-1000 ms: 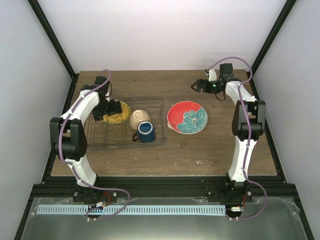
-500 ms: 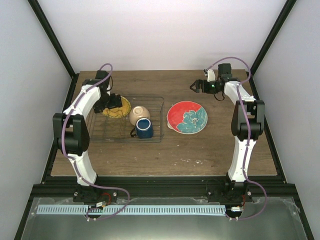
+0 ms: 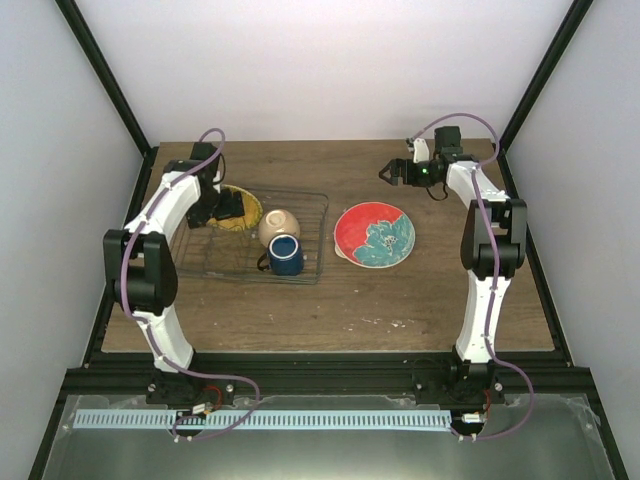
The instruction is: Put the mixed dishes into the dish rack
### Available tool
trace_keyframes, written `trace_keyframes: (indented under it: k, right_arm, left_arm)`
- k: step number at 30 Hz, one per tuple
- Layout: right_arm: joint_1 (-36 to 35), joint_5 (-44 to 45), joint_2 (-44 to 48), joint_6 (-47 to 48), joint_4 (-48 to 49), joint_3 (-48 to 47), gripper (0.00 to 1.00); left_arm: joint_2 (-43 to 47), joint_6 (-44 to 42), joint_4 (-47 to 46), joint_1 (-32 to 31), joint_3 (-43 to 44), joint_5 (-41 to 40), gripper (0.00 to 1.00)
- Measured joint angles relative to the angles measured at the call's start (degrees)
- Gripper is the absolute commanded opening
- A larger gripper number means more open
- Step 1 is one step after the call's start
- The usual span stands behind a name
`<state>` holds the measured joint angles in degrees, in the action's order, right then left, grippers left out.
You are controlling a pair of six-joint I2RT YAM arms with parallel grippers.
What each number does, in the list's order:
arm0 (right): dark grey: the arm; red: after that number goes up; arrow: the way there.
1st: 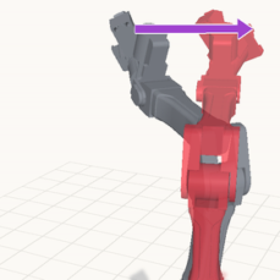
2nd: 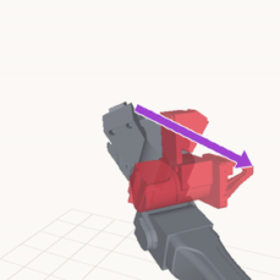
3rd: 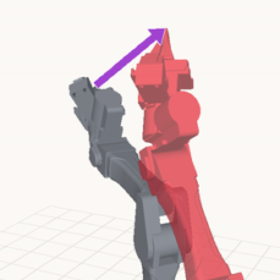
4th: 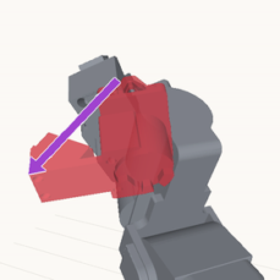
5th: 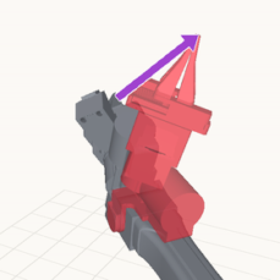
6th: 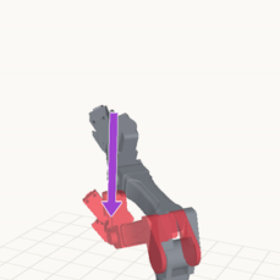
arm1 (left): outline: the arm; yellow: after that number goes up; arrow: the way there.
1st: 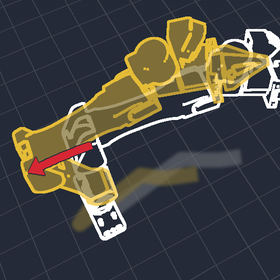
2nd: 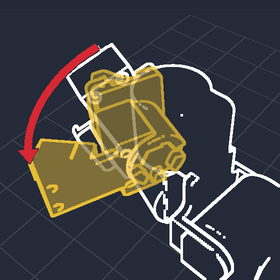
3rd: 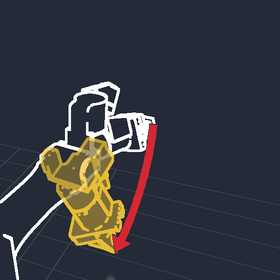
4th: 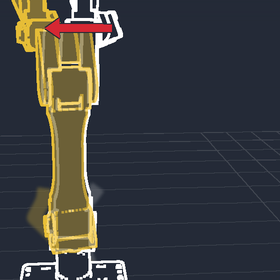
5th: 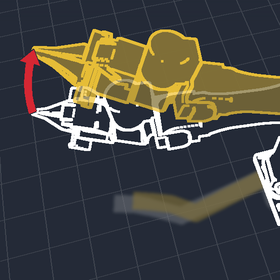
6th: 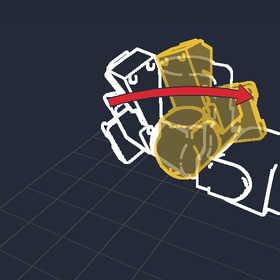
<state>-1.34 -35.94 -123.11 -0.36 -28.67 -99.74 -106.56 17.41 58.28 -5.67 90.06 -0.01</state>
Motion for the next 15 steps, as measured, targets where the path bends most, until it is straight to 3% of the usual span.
trace_keyframes:
  k: [7,15]
  right_arm:
    - [-0.11,0.22,-1.62,0.42,-0.57,-1.79,1.0]
    - [-0.33,2.71,-1.64,0.81,-1.42,-1.79,1.0]
  left_arm:
    - [5.33,0.33,4.2,-2.01,-0.5,0.35,1.0]
    - [8.2,-1.29,11.21,-4.81,7.74,0.42,1.0]
